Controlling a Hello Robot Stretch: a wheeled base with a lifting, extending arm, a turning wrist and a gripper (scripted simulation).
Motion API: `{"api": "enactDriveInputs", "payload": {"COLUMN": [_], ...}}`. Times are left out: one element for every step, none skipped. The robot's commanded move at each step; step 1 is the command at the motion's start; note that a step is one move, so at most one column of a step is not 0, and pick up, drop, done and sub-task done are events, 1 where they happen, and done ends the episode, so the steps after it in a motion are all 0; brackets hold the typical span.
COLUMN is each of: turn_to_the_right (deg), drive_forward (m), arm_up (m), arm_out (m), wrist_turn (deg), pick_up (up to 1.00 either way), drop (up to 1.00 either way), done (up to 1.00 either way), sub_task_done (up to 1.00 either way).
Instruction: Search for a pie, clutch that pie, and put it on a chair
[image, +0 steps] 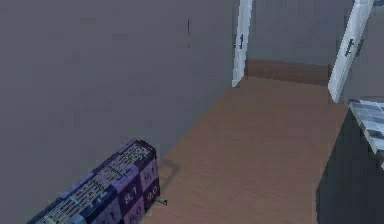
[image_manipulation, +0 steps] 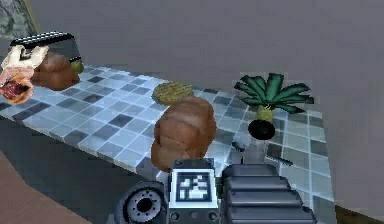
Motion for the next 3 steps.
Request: {"api": "enactDriveInputs", "payload": {"turn_to_the_right": [0.0, 0.0, 0.0], "drive_forward": [0.00, 0.00, 0.00], "arm_up": [0.00, 0.00, 0.00], "arm_out": [0.50, 0.00, 0.00], "wrist_turn": [0.0, 45.0, 45.0], "pick_up": [0.00, 0.00, 0.00], "drop": [0.00, 0.00, 0.00], "done": [0.00, 0.00, 0.00], "sub_task_done": [0.00, 0.00, 0.00]}}
